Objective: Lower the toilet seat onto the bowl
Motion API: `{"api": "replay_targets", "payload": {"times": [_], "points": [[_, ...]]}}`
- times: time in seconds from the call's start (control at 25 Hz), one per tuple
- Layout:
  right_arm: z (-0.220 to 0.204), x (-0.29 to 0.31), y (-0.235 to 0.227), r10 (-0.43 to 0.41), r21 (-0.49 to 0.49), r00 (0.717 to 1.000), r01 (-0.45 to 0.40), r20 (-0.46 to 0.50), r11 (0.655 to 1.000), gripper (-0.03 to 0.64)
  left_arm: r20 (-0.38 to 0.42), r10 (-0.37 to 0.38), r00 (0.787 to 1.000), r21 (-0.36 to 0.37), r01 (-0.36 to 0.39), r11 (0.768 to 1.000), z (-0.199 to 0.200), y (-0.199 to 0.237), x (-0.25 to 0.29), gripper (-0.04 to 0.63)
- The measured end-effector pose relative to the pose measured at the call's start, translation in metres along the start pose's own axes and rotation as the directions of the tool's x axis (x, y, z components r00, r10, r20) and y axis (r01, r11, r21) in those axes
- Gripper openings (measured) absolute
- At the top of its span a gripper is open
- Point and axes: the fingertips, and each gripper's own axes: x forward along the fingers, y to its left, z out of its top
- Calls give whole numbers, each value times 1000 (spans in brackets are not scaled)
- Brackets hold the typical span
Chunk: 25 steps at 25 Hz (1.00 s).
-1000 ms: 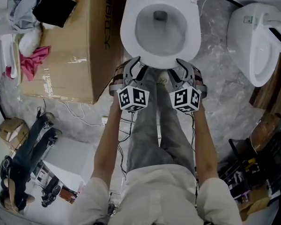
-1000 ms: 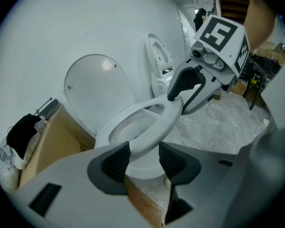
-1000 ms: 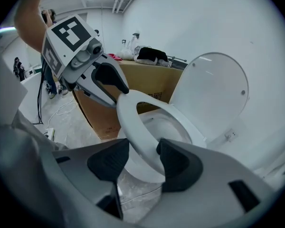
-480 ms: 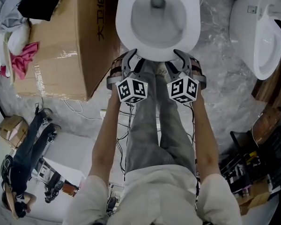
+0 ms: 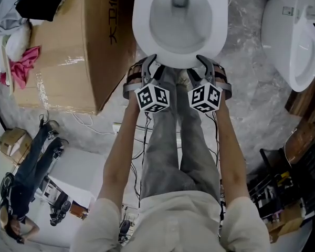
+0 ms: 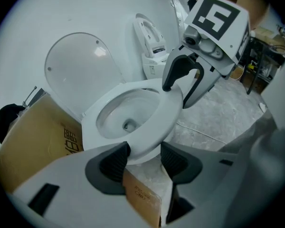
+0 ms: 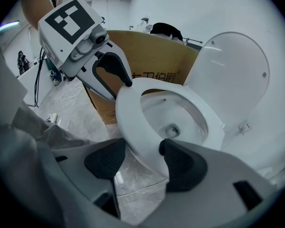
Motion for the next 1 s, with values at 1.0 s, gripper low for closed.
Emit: {"api": "replay_targets", "payload": {"times": [1.0], "points": [[-42,56,14,37,-67,994,-44,-101,997,282,-85,-74,994,1,74,997,-37,-26,57,241]]}}
